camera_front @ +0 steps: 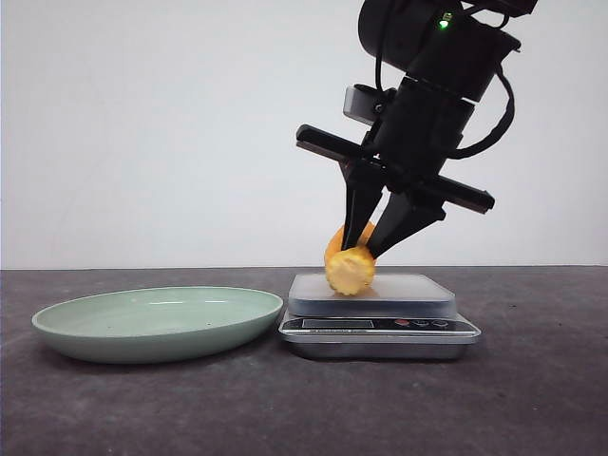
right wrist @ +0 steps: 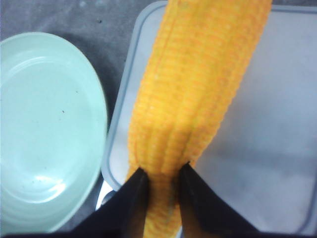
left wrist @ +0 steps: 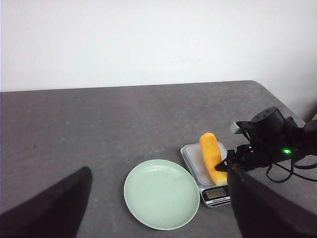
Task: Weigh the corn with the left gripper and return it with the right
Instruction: 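Lower the right gripper onto the corn on the scale and close it, then lift the corn with the right gripper and carry it over the plate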
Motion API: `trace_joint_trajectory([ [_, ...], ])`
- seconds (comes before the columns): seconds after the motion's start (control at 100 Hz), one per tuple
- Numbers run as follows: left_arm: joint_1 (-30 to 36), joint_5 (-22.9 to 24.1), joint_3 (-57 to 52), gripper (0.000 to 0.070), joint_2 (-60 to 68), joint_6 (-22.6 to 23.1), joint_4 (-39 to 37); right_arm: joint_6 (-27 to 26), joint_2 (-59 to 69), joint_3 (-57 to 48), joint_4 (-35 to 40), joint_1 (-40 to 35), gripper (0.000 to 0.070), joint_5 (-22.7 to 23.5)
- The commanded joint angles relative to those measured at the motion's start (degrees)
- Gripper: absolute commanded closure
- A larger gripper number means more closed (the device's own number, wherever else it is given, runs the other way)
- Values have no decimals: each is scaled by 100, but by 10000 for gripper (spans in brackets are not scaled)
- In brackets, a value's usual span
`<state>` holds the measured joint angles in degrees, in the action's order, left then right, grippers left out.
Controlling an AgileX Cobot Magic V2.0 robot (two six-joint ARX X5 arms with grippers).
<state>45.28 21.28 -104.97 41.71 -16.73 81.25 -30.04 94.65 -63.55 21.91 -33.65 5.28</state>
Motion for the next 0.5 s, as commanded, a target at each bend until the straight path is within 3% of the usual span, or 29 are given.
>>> trace_joint_trajectory([
  [0.0,48,37,-92,190,59,-44,149,151,-109,-33,-57,-24,697,-33],
  [0.18,48,37,-92,190,59,-44,149,254,-664,-37,-522,-114,697,9],
  [0.37,48,146,-92,190,59,-46,146,330,-1021,-151,-1482,-341,697,914],
  [0.49,48,146,-92,190,59,-50,149,326,-1001,-317,-1620,-597,697,1123],
])
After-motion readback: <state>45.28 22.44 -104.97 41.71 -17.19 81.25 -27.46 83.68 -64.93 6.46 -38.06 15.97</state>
